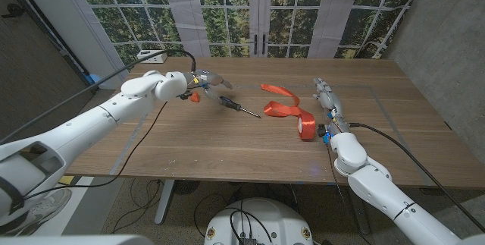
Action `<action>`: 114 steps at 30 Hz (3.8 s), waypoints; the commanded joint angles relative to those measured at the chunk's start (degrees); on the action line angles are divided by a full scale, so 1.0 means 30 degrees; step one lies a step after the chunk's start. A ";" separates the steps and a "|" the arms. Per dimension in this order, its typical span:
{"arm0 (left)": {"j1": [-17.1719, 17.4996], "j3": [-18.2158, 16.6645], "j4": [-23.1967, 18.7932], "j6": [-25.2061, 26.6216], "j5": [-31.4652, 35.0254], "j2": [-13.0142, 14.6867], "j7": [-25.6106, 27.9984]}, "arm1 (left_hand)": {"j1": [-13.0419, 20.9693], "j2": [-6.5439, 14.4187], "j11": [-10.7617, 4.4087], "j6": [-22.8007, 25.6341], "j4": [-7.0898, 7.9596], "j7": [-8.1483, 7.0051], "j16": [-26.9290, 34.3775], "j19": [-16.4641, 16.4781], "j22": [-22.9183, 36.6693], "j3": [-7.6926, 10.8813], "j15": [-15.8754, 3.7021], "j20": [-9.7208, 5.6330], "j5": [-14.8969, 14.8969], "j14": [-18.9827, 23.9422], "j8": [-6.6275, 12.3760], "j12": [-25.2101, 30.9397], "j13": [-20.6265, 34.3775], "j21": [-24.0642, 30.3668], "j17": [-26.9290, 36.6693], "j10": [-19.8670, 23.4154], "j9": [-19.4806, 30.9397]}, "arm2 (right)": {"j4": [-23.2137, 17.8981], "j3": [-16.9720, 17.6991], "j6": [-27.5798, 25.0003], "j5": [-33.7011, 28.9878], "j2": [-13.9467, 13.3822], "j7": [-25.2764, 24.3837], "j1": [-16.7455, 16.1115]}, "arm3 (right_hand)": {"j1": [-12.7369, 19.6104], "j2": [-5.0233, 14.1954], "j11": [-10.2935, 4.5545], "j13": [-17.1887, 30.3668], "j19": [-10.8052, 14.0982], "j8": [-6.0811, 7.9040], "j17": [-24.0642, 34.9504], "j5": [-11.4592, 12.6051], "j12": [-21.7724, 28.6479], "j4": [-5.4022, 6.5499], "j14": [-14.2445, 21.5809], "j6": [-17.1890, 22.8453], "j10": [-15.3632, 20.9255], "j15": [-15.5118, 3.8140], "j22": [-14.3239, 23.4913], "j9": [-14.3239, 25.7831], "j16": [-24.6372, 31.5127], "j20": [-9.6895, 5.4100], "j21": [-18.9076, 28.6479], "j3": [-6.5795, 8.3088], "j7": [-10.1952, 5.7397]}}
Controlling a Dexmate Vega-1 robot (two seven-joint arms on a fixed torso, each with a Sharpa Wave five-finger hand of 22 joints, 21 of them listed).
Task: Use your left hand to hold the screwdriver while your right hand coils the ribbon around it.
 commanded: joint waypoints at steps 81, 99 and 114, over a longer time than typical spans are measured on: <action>-0.1069 0.3062 0.3450 -0.0278 0.4103 -0.1968 0.2845 | 0.3860 0.2905 -0.0925 0.6277 0.0127 -0.0475 0.1595 0.3111 0.0351 -0.1144 -0.3196 0.0819 -0.0050 0.6404 0.0780 0.0886 0.0446 0.0738 0.0255 0.5360 0.0220 | 0.0922 -0.0180 -0.0241 0.0650 0.0267 0.0005 0.0501 | -0.0556 -0.0178 0.0252 0.0108 0.0268 -0.0052 0.0063 -0.0092 -0.0060 0.0319 0.0308 0.0287 0.0293 0.0076 0.0065 0.0049 -0.0212 0.0004 -0.0509 0.0084 -0.0110; 0.0020 0.2421 0.4008 -0.0626 0.4236 -0.1595 0.9425 | 0.7871 0.3608 -0.0983 1.2641 -0.0008 0.0271 0.6221 0.6519 0.1214 -0.1357 -0.3828 -0.0126 -0.0169 1.4262 0.2727 0.2676 0.2174 0.3874 0.3332 1.1082 0.0615 | 0.0809 -0.0155 -0.0347 0.0693 0.0106 0.0016 0.0509 | -0.0609 -0.0171 0.0201 0.0108 0.0332 -0.0050 0.0061 -0.0090 -0.0071 0.0355 0.0329 0.0332 0.0319 0.0063 0.0069 0.0049 -0.0244 0.0015 -0.0603 0.0128 -0.0115; 0.1575 0.1024 0.2974 0.0319 0.3240 -0.1138 1.2781 | 0.8405 0.3397 -0.0988 1.3110 -0.0036 0.0341 0.6527 0.6650 0.1422 -0.1551 -0.3820 -0.0138 -0.0175 1.4736 0.2913 0.2826 0.2726 0.4470 0.3754 1.1325 0.0623 | -0.0513 -0.0130 -0.1821 0.0188 -0.0513 -0.0624 0.0273 | -0.0386 -0.0103 0.0148 0.0105 0.0360 -0.0042 0.0002 -0.0081 -0.0056 0.0202 0.0389 0.0372 0.0420 -0.0049 0.0070 0.0046 -0.0288 -0.0077 -0.0715 0.0305 -0.0149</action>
